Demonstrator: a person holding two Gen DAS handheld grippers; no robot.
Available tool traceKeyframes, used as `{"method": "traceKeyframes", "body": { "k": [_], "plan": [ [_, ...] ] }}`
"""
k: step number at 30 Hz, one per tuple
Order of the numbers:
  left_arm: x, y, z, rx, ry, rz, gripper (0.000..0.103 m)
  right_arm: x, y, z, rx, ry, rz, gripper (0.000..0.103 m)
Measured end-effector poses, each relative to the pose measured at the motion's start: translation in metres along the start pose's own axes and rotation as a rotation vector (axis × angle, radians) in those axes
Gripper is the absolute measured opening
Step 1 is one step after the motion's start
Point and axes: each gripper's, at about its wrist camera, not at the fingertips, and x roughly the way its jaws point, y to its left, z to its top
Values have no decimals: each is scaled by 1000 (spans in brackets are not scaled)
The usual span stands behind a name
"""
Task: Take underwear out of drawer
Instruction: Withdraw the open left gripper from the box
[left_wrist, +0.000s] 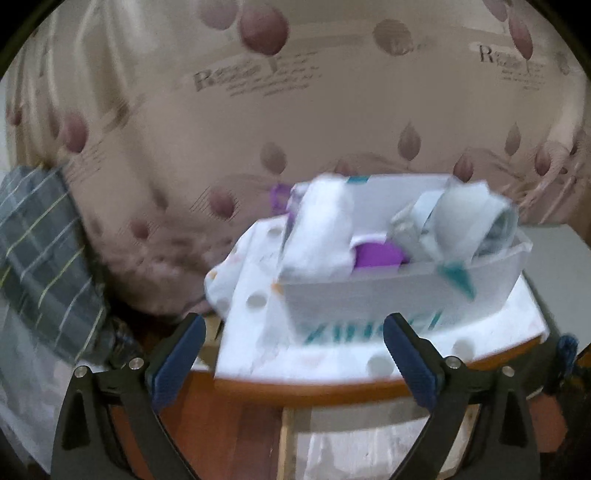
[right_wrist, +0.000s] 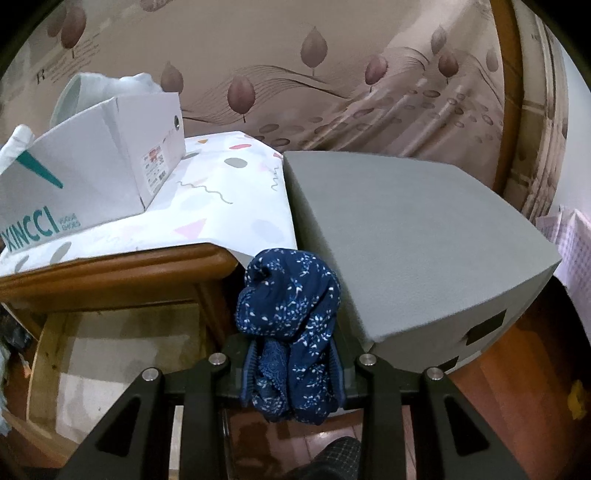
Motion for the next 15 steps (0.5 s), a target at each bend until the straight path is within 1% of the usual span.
{"method": "traceKeyframes", "body": {
  "k": [3,7,8,10,12,15],
  "plan": [
    [5,7,-35,3,33,39,98,-1,5,-1,-24,-6,8,32],
    [15,13,-75,-13,57,77,98,-3,9,-3,-35,-11,52,32],
    [17,13,-84,-20,61,79,98,-4,10,-3,-34,-9,74,32],
    [23,16,-97,-45,71,90,98,-7,14,-3,-35,-7,113,32],
    [30,14,-107,-35,82,97,98,-9,20,-3,-64,-4,122,32],
    [38,13,-119,-39,62,129,98,-11,30,-2,-98,23,139,32]
  ]
}}
